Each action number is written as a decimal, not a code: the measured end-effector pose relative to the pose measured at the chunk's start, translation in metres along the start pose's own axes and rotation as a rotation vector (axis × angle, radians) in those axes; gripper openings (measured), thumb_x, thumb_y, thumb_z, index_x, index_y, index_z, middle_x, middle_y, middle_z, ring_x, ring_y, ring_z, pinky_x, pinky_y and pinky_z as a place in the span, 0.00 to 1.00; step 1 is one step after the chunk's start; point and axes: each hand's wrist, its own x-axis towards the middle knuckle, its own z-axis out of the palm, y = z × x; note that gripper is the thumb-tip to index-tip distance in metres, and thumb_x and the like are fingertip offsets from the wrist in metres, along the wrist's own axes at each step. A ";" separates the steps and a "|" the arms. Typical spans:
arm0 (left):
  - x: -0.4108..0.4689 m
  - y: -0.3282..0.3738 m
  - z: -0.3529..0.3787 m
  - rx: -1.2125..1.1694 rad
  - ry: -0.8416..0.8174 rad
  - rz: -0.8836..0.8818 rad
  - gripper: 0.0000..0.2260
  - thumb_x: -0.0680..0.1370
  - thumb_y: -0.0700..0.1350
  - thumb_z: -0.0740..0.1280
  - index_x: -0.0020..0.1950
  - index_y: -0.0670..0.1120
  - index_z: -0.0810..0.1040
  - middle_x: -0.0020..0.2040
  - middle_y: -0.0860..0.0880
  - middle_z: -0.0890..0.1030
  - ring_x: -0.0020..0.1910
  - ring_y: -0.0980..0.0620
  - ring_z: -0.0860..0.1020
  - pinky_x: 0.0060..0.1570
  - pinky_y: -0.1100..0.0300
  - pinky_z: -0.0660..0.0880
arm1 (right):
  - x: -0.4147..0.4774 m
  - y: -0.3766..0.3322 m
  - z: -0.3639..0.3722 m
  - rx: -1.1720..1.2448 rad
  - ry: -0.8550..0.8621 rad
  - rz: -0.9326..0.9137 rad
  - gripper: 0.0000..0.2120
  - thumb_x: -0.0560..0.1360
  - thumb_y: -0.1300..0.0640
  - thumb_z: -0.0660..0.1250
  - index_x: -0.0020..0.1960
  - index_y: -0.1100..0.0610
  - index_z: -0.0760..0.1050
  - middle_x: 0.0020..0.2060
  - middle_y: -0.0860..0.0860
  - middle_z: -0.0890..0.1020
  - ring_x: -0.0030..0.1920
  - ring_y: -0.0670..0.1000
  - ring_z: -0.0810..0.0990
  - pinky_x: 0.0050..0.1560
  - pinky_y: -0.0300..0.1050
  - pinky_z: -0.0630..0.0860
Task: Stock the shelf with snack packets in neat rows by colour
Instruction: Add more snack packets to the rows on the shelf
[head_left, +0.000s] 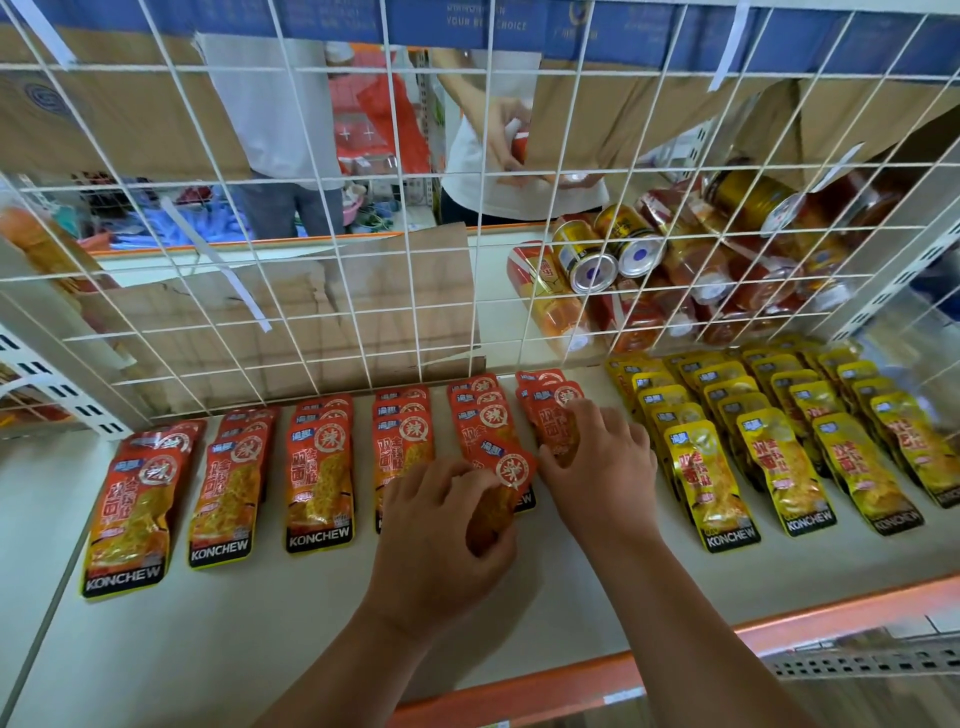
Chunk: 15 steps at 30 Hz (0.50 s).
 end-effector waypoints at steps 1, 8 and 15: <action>0.000 0.000 0.000 -0.002 0.002 0.003 0.18 0.71 0.59 0.70 0.58 0.54 0.79 0.57 0.55 0.76 0.58 0.51 0.75 0.58 0.49 0.72 | -0.002 0.001 0.000 -0.015 -0.013 -0.003 0.27 0.72 0.41 0.69 0.68 0.49 0.70 0.60 0.52 0.78 0.61 0.59 0.73 0.60 0.57 0.73; -0.001 -0.001 0.000 0.004 -0.023 -0.009 0.19 0.72 0.60 0.70 0.59 0.54 0.79 0.59 0.56 0.76 0.60 0.52 0.73 0.61 0.52 0.68 | 0.000 0.000 0.002 -0.026 -0.054 0.005 0.29 0.72 0.37 0.68 0.68 0.49 0.70 0.59 0.53 0.78 0.59 0.59 0.74 0.59 0.55 0.72; -0.001 -0.001 0.000 0.000 -0.024 -0.015 0.19 0.72 0.61 0.69 0.59 0.54 0.79 0.59 0.56 0.76 0.60 0.53 0.73 0.61 0.53 0.68 | -0.001 -0.002 0.003 -0.001 -0.030 -0.011 0.29 0.72 0.35 0.68 0.68 0.49 0.70 0.60 0.53 0.78 0.59 0.59 0.75 0.59 0.56 0.74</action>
